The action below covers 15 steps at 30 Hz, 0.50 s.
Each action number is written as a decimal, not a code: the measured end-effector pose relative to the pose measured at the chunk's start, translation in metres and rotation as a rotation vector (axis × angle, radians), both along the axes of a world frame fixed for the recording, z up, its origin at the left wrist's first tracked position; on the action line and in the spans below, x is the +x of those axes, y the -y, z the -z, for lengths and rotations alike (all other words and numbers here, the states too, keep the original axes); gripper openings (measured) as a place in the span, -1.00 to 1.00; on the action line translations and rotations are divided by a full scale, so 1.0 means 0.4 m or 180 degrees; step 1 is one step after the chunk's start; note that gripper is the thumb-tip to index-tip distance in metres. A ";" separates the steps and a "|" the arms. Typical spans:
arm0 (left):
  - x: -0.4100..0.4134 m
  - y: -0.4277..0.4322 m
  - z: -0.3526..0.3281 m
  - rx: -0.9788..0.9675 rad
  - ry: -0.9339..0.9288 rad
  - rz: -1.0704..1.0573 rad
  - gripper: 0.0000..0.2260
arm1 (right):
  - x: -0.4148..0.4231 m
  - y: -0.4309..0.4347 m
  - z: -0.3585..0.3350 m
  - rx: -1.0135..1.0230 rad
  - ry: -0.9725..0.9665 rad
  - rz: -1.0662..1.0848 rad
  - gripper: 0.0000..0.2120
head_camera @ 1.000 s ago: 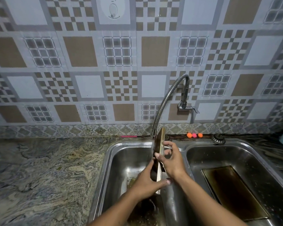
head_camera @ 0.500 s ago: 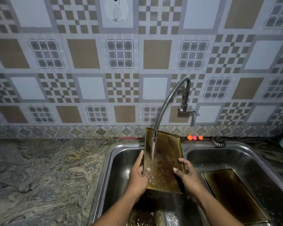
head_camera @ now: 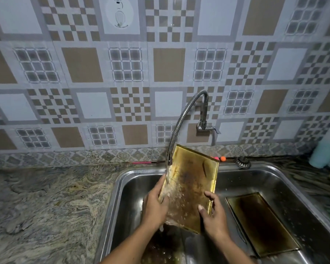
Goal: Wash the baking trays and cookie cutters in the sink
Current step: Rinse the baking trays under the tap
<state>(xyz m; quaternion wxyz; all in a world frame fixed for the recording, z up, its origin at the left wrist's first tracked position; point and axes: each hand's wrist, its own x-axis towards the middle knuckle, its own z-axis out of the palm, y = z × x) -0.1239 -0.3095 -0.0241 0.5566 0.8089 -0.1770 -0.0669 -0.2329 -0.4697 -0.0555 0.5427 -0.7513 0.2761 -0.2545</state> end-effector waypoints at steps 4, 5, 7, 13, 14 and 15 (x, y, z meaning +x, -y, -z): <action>0.032 -0.017 0.036 -0.0156 -0.0438 0.0126 -0.35 | 0.009 0.005 -0.035 -0.0198 0.0104 -0.0177 -0.53; 0.038 -0.016 0.052 -0.0211 -0.0699 0.0083 -0.34 | 0.012 0.009 -0.053 -0.0360 0.0122 -0.0247 -0.51; 0.034 -0.002 0.073 -0.0165 -0.1024 0.0022 -0.33 | 0.010 0.017 -0.090 -0.0884 0.0179 -0.0366 -0.49; -0.023 0.119 0.054 -0.0605 -0.1534 0.0214 -0.32 | -0.072 0.066 -0.147 -0.2324 0.0114 -0.0502 -0.41; -0.032 0.143 0.049 -0.0656 -0.1549 0.0265 -0.33 | -0.091 0.081 -0.151 -0.2526 0.0015 -0.0495 -0.37; -0.042 0.167 0.043 -0.0706 -0.1583 0.0301 -0.34 | -0.109 0.099 -0.154 -0.2712 -0.0064 -0.0474 -0.34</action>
